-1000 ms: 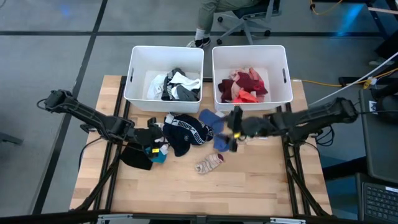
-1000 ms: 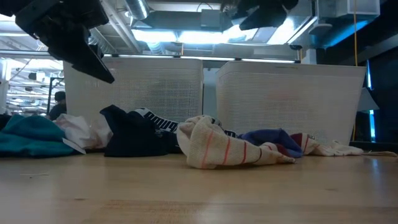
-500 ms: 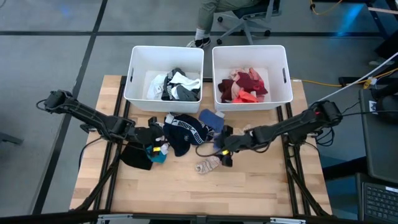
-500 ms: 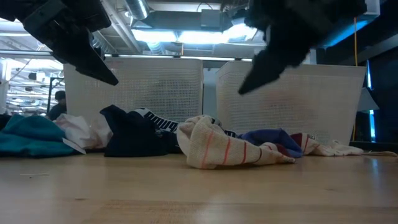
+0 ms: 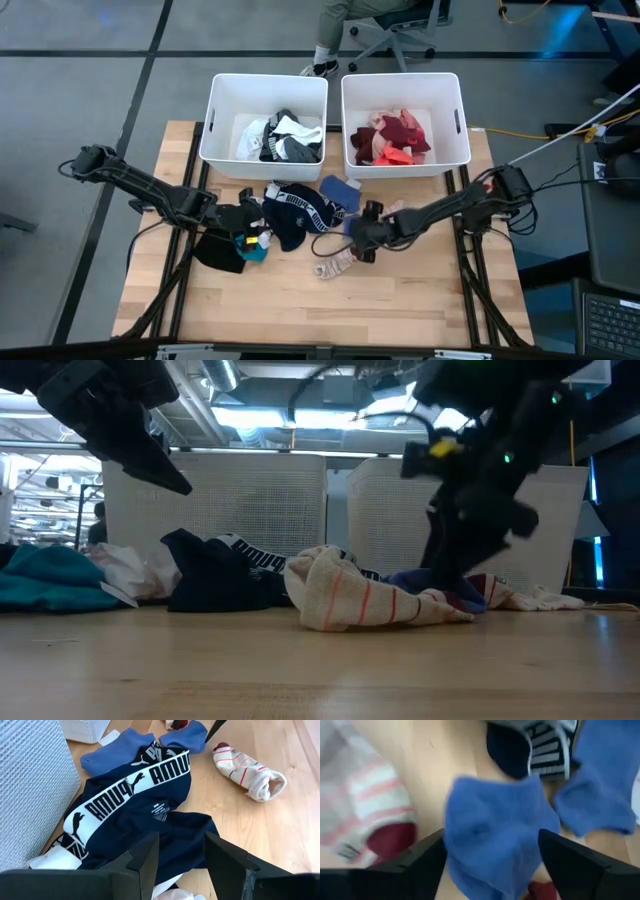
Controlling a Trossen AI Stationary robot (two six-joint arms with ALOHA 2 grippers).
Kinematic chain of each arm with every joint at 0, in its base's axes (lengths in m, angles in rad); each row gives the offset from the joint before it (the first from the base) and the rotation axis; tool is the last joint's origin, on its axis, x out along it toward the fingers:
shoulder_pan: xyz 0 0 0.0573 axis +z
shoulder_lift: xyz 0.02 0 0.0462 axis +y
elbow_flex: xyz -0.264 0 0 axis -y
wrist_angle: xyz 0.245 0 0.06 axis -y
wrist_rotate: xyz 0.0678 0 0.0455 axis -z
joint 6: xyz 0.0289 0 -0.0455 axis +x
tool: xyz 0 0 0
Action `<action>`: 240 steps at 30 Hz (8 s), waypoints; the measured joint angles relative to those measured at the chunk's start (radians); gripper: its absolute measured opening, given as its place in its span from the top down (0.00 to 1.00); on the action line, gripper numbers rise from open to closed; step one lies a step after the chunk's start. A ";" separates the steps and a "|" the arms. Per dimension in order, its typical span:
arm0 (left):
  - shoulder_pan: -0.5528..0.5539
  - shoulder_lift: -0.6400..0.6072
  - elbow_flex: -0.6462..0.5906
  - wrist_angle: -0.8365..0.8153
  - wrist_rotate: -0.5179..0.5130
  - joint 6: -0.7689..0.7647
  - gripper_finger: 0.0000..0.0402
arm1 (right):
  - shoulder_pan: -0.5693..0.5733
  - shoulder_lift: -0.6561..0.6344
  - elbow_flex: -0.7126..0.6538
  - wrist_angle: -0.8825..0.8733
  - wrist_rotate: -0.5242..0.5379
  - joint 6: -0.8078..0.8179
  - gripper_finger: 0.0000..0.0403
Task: Sort clothes
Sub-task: Put the bottom blue sock into the right white laundry bin, then put the blue sock into the right white laundry bin
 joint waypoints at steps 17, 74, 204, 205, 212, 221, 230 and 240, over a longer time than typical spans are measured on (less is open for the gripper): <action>0.000 0.000 0.000 0.007 0.000 0.005 0.64 | 0.001 0.046 0.046 -0.069 0.085 -0.027 0.92; 0.000 0.000 0.000 0.035 0.000 0.025 0.64 | -0.546 -0.488 0.278 -0.409 0.530 -0.157 0.41; 0.000 0.034 0.000 0.038 0.000 0.012 0.64 | -0.065 -0.161 0.542 -0.671 0.557 -0.106 0.98; 0.000 0.034 0.000 0.039 0.000 0.012 0.64 | -0.065 -0.178 0.557 -0.680 0.576 -0.106 0.98; 0.000 0.034 0.000 0.041 0.000 0.012 0.64 | -0.084 -0.278 0.592 -0.716 0.756 -0.138 0.98; 0.000 0.035 0.000 0.048 0.000 0.015 0.64 | -0.312 -0.316 0.589 -0.872 0.701 -0.044 0.98; 0.000 0.035 0.000 0.051 0.000 0.016 0.64 | -0.591 -0.311 0.476 -0.828 0.427 -0.027 0.91; 0.000 0.035 0.000 0.051 0.000 0.029 0.64 | -0.675 -0.310 0.376 -0.822 0.356 -0.019 0.43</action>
